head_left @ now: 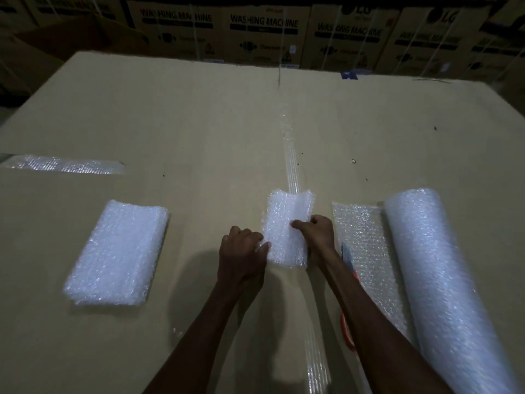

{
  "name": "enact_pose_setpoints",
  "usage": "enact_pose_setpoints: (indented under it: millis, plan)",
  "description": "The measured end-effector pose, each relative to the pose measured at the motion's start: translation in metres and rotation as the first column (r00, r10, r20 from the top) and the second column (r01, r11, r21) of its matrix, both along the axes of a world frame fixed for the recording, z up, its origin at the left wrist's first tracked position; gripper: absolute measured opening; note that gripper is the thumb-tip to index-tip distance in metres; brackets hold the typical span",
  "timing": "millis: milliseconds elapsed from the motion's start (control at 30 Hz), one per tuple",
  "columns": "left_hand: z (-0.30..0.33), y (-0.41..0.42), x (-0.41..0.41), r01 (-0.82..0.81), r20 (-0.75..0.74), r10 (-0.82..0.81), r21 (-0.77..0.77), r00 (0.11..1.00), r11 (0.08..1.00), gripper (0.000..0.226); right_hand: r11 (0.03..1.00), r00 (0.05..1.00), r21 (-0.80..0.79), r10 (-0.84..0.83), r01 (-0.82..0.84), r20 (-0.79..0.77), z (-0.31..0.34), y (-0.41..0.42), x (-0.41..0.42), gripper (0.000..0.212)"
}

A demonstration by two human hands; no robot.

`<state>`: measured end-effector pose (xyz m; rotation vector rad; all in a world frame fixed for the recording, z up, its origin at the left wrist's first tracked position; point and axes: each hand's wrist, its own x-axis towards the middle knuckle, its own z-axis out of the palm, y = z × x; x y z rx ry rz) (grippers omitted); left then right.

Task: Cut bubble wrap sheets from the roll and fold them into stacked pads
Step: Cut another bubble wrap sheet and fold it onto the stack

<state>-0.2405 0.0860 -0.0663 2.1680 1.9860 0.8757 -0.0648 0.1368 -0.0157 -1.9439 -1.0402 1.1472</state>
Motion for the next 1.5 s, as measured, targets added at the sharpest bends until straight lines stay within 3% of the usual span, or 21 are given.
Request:
enact_pose_setpoints:
  millis: [167,233,300,367,400,467,567,633,767,833,900,1000,1033,1133,1167,1300,1500]
  plan:
    - [0.019,-0.018,0.006,-0.135,0.086,0.159,-0.235,0.983,0.963,0.029,0.997,0.959,0.055,0.065,-0.052,-0.277,0.028,-0.019,0.002,0.021]
    - [0.032,-0.021,0.004,-0.148,0.233,0.210,-0.257,0.949,0.955,0.050,0.992,0.938,0.087,0.111,-0.087,-0.328,0.043,-0.030,0.005,0.020]
    - [0.053,-0.022,0.003,-0.055,0.544,0.233,-0.322,0.806,0.945,0.083,0.985,0.906,0.128,0.160,-0.119,-0.393,0.058,-0.039,0.009,0.024]
    - [0.073,-0.027,0.007,0.127,0.812,0.257,-0.373,0.525,0.919,0.097,0.971,0.861,0.192,0.217,-0.143,-0.459,0.073,-0.052,0.011,0.026]
    - [0.084,-0.032,0.007,0.206,0.868,0.248,-0.361,0.429,0.909,0.098,0.963,0.847,0.219,0.244,-0.156,-0.472,0.079,-0.059,0.012,0.026]
    - [0.095,-0.039,0.007,0.303,0.906,0.224,-0.340,0.358,0.891,0.093,0.954,0.833,0.246,0.273,-0.170,-0.481,0.086,-0.070,0.013,0.028]
    - [0.105,-0.060,0.009,0.304,0.910,0.140,-0.271,0.389,0.913,0.052,0.944,0.824,0.262,0.307,-0.200,-0.476,0.088,-0.085,0.013,0.035]
    - [0.108,-0.070,0.009,0.278,0.909,0.123,-0.247,0.397,0.928,0.039,0.940,0.818,0.270,0.318,-0.207,-0.480,0.088,-0.091,0.013,0.037]
    - [0.110,-0.099,-0.005,0.176,0.871,0.169,-0.276,0.461,0.945,0.039,0.922,0.778,0.244,0.384,-0.300,-0.497,0.084,-0.115,0.004,0.039]
    - [0.109,-0.107,-0.014,0.162,0.870,0.194,-0.294,0.453,0.942,0.038,0.921,0.785,0.218,0.388,-0.322,-0.483,0.081,-0.121,-0.001,0.037]
    - [0.108,-0.109,-0.027,0.197,0.877,0.219,-0.327,0.428,0.924,0.051,0.929,0.796,0.200,0.370,-0.311,-0.480,0.077,-0.124,-0.009,0.035]
    - [0.097,-0.102,-0.054,0.265,0.877,0.264,-0.387,0.402,0.883,0.087,0.945,0.824,0.198,0.324,-0.260,-0.465,0.075,-0.125,-0.030,0.031]
    - [0.094,-0.099,-0.064,0.282,0.880,0.272,-0.395,0.390,0.874,0.087,0.950,0.833,0.204,0.308,-0.238,-0.460,0.075,-0.126,-0.039,0.030]
    - [0.103,-0.095,-0.096,0.249,0.891,0.256,-0.362,0.375,0.898,0.032,0.963,0.859,0.200,0.254,-0.181,-0.444,0.074,-0.123,-0.072,0.029]
    - [0.100,-0.091,-0.112,0.216,0.896,0.258,-0.350,0.362,0.912,0.027,0.967,0.863,0.193,0.239,-0.168,-0.444,0.073,-0.121,-0.085,0.029]
    - [0.106,-0.078,-0.173,0.118,0.919,0.302,-0.339,0.253,0.933,0.025,0.977,0.846,0.152,0.206,-0.150,-0.491,0.073,-0.110,-0.137,0.026]
    - [0.118,-0.052,-0.250,0.059,0.881,0.339,-0.378,0.331,0.924,0.023,0.988,0.796,0.055,0.147,-0.143,-0.588,0.072,-0.092,-0.212,0.024]
